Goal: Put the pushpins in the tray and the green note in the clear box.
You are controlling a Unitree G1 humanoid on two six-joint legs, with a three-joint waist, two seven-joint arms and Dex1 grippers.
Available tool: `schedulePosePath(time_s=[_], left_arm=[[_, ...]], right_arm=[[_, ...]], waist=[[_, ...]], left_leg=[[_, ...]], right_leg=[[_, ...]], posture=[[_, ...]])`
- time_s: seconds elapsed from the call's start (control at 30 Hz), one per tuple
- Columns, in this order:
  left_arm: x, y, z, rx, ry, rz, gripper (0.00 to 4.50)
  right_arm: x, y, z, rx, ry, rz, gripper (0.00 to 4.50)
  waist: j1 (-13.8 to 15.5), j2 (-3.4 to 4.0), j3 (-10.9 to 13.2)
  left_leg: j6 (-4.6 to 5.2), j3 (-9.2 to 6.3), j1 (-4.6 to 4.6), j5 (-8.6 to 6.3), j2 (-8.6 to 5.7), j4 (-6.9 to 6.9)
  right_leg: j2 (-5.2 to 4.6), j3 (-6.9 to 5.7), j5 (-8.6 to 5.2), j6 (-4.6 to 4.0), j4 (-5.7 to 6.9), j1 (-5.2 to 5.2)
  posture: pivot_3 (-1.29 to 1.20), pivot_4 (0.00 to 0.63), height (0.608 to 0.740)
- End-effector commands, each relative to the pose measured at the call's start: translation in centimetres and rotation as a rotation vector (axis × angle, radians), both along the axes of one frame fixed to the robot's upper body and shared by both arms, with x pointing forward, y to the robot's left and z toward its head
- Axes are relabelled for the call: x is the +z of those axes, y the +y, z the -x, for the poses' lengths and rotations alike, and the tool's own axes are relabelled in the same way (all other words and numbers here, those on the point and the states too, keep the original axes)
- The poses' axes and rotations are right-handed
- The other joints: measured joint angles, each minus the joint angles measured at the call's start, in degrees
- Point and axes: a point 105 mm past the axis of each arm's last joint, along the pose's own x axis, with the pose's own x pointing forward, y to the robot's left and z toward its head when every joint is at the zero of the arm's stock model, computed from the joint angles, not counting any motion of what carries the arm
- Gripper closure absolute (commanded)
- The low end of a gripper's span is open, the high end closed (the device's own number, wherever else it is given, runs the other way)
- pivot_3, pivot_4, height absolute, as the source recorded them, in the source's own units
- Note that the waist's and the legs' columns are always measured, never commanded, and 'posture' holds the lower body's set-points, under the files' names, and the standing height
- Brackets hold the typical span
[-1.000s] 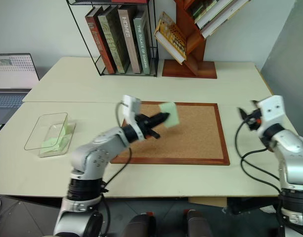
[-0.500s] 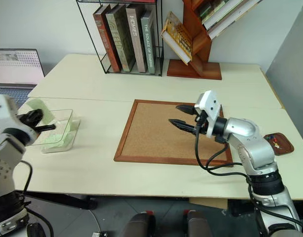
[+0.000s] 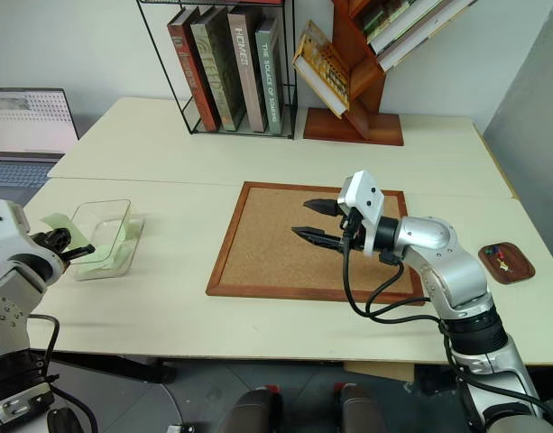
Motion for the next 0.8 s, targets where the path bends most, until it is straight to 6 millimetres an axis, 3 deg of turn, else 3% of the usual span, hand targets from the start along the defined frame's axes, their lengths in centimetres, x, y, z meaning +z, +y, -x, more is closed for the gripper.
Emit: schedulePosePath(time_s=[0.03,0.1,0.33,0.47,0.63,0.73,0.8], left_arm=[[1.3,0.1,-0.1,0.003,-0.023,-0.035,3.58],[1.3,-0.1,-0.1,0.0,-0.023,-0.036,3.34],[1.7,-0.4,-0.2,-0.008,-0.028,-0.047,1.88],[3.0,-0.8,-0.2,-0.025,-0.053,-0.118,1.04],[5.8,-3.1,-0.5,-0.11,-0.123,-0.261,1.04],[6.1,-5.7,-1.1,-0.214,-0.126,-0.295,1.04],[7.2,-8.9,-1.6,-0.347,-0.191,-0.355,1.04]], right_arm=[[0.9,0.2,0.4,0.009,-0.048,-0.006,1.82],[0.8,0.1,0.3,0.006,-0.047,-0.004,1.82],[0.3,0.0,-0.2,-0.01,-0.061,0.011,1.82],[0.4,0.0,-0.3,-0.013,-0.067,0.002,1.82],[1.0,-0.3,-0.6,-0.036,-0.08,-0.023,1.82],[1.8,-1.0,-0.9,-0.091,-0.099,-0.063,1.82],[2.2,-2.1,-1.3,-0.164,-0.109,-0.105,1.82]], waist=[[0.0,0.0,0.0],[-0.1,0.0,0.0],[-0.1,0.0,0.0],[0.0,-0.01,0.0],[0.0,-0.02,0.0],[0.0,-0.02,0.0],[0.1,-0.02,0.0]], left_leg=[[0.0,0.01,0.0,0.0,0.0,0.0],[0.0,0.01,0.0,0.0,0.0,0.0],[0.0,0.01,0.0,0.0,0.0,-0.01],[0.0,0.0,-0.01,0.0,0.0,-0.01],[0.0,0.01,-0.02,0.0,0.0,-0.01],[0.0,0.01,-0.02,0.0,-0.02,-0.01],[0.0,0.03,-0.02,0.0,-0.04,-0.01]], right_leg=[[0.0,0.0,0.0,0.0,0.0,0.0],[0.0,0.0,0.0,0.0,0.0,-0.01],[0.0,0.0,-0.01,0.0,0.0,-0.01],[0.0,-0.01,0.0,-0.01,0.0,-0.01],[-0.01,0.01,0.0,-0.01,-0.01,-0.01],[-0.02,0.01,0.07,-0.14,-0.01,-0.01],[-0.04,0.02,0.07,-0.14,-0.01,-0.01]], posture=[[0.0,0.15,0.74],[0.0,0.15,0.74],[0.0,0.15,0.74],[0.0,0.15,0.74],[0.0,0.15,0.74],[0.0,0.15,0.74],[0.0,0.15,0.74]])
